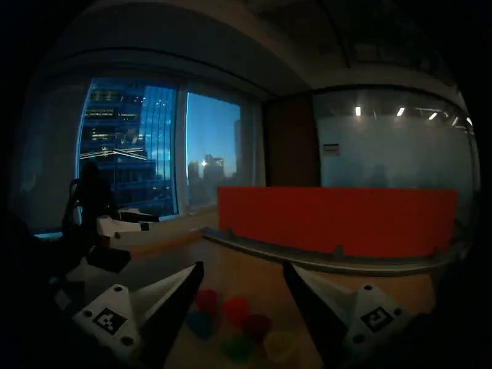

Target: Pour water

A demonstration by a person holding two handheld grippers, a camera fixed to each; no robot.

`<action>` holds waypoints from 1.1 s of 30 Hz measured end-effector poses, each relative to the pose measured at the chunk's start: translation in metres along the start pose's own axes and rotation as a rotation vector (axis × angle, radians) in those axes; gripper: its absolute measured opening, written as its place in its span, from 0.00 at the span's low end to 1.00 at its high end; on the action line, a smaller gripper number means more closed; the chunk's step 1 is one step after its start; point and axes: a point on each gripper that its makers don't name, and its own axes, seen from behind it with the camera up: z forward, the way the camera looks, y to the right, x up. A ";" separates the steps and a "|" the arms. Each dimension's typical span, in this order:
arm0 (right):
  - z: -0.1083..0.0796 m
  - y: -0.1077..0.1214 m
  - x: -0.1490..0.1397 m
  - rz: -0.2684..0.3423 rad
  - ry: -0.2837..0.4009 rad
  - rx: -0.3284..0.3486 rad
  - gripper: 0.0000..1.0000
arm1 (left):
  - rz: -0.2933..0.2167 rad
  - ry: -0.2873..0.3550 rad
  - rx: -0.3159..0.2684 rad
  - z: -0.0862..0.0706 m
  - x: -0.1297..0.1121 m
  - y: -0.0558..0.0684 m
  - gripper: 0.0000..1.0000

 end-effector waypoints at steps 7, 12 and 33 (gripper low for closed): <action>-0.002 -0.002 -0.014 -0.018 -0.066 0.019 0.99 | 0.025 -0.050 -0.031 0.004 -0.013 0.005 0.89; -0.006 0.002 -0.024 -0.043 -0.113 0.022 0.99 | 0.040 -0.088 -0.054 0.006 -0.023 0.008 0.89; -0.006 0.002 -0.085 -0.098 -0.246 0.071 0.99 | 0.041 -0.200 -0.097 0.020 -0.083 0.014 0.89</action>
